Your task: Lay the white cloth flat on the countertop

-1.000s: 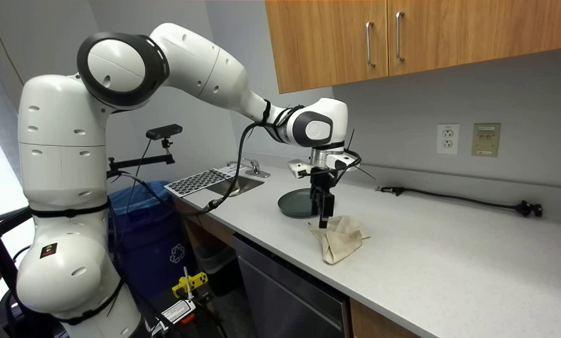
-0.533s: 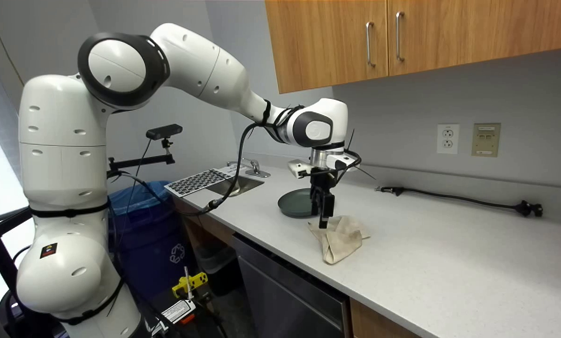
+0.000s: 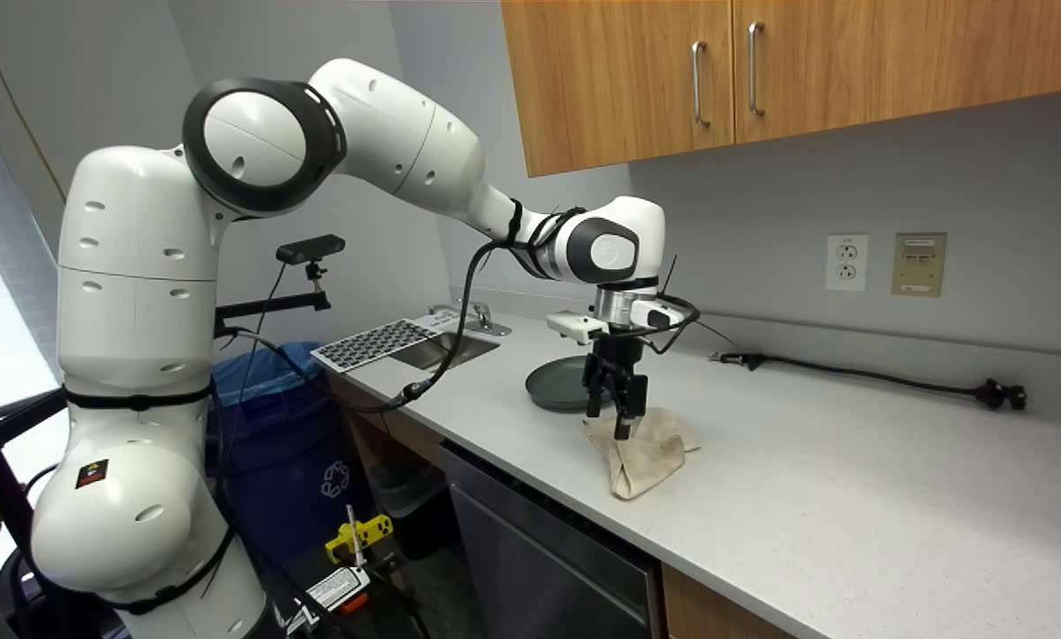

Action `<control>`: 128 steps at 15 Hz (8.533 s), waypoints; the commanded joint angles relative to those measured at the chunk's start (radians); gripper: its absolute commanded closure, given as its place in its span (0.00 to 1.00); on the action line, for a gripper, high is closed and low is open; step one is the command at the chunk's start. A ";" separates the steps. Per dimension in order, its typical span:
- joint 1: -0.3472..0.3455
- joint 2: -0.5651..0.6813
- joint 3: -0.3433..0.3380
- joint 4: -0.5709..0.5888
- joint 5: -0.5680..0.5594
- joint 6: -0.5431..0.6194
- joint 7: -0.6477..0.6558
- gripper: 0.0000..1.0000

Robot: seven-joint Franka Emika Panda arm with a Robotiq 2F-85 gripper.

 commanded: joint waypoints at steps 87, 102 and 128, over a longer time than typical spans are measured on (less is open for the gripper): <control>-0.002 0.383 -0.042 0.518 -0.240 0.107 0.296 0.50; -0.046 0.451 0.083 0.510 0.045 0.017 -0.083 1.00; 0.072 0.572 0.147 0.715 -0.017 -0.368 -0.256 0.53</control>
